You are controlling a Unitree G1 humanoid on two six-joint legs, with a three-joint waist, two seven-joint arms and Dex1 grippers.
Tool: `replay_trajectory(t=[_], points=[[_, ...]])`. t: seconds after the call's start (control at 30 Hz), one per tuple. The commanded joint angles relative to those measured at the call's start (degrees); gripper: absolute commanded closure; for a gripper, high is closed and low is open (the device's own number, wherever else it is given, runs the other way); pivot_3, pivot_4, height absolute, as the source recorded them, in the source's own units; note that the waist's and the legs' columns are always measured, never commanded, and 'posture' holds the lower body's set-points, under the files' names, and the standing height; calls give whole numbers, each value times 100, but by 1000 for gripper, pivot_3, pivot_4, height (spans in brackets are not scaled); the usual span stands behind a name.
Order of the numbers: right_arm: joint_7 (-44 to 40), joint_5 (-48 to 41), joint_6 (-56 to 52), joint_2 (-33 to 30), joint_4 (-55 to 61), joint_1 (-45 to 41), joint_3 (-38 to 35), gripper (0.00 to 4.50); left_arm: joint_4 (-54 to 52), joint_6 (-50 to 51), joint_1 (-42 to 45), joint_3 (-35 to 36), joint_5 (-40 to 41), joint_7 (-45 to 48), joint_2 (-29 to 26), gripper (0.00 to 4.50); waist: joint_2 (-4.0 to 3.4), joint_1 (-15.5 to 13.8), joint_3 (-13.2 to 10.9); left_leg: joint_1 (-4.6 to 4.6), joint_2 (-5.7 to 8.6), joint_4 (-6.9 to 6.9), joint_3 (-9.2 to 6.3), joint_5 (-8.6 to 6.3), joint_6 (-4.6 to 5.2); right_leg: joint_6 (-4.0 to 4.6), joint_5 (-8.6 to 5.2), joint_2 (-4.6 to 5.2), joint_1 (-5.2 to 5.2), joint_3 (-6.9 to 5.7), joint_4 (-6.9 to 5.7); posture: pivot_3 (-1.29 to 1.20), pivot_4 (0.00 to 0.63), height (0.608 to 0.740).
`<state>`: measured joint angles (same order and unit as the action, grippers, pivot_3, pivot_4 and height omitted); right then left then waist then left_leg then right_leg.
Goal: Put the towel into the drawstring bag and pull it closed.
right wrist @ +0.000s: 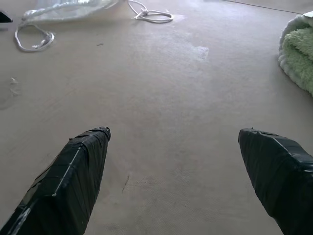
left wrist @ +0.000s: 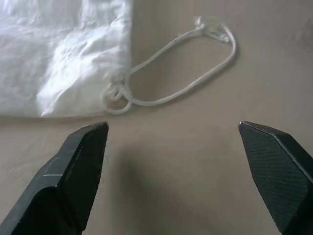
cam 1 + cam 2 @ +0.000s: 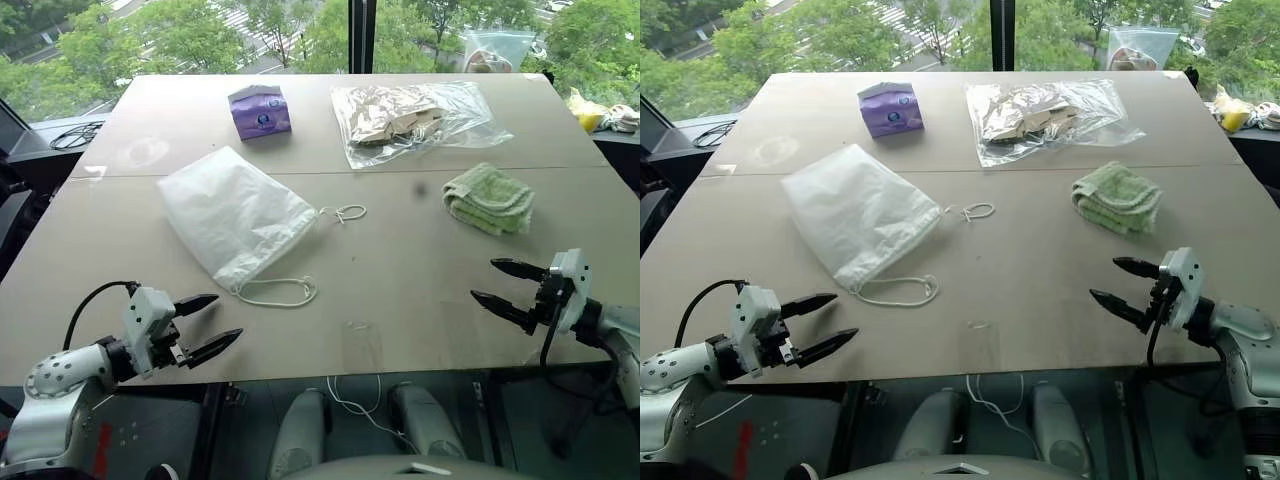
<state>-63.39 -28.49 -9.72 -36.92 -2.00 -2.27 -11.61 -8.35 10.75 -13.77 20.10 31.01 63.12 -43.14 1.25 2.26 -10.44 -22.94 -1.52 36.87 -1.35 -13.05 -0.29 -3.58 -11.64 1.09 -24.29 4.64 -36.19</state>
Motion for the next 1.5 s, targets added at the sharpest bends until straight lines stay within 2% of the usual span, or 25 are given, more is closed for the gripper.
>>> replay_trajectory(t=[0.03, 0.2, 0.27, 0.4, 0.57, 0.8, 1.2, 1.5], points=[[-94, -351, -136, 60, 374, -242, -25, 0, -868, 767, 370, -93, 346, -770, 127, 138, -4, -2, -2, 0, 0, 6, 0, 0, 0, 0, 0, -2, 0, 0, -3, 0, 150, 740], [-103, -601, -404, 97, 651, -408, 17, 0, -1282, 1262, 1118, -602, -132, -2077, 623, 138, -1, 9, -2, 6, 3, 21, -2, 0, 1, -1, 1, -8, 10, 2, -19, 0, 150, 740], [-112, -617, -455, 85, 732, -411, 33, 0, -1317, 1078, 1361, -787, -538, -2459, 818, 138, 4, 6, -3, 4, 4, 25, -8, 0, 1, -2, 1, -10, 10, 0, -24, 0, 150, 740], [-53, -673, -558, 116, 961, -340, 70, 0, -1123, 162, 1772, -1249, -1949, -3452, 1162, 138, 3, 6, -2, 6, 10, 26, -13, 0, 0, -1, 1, -11, 10, 2, -35, 0, 150, 740], [59, -828, -737, 159, 1373, -202, 97, 0, -1046, -405, 1636, -1677, -3089, -4023, 1254, 138, 3, 10, -2, 7, 13, 25, -14, 1, 0, -1, 1, -10, 10, 4, -37, 0, 150, 740], [155, -642, -639, 271, 1703, -26, 345, 0, -988, -701, 1249, -1867, -4081, -4637, 1366, 138, 4, 6, -2, 7, 13, 27, -15, 0, 0, -1, 1, -8, 10, 3, -38, 0, 150, 740], [192, -592, -450, 402, 1624, -65, 375, 0, -529, -1123, 1227, -1738, -4593, -5360, 1653, 138, 4, 3, -2, 6, 13, 30, -16, 0, 0, -1, 1, -8, 10, 2, -39, 0, 150, 740], [249, -595, -385, 421, 1636, -1, 340, 0, -401, -1309, 1103, -1843, -4487, -5018, 1552, 138, 4, 7, -2, 6, 13, 30, -16, 0, 0, -1, 1, -8, 10, 2, -41, 0, 150, 740]])
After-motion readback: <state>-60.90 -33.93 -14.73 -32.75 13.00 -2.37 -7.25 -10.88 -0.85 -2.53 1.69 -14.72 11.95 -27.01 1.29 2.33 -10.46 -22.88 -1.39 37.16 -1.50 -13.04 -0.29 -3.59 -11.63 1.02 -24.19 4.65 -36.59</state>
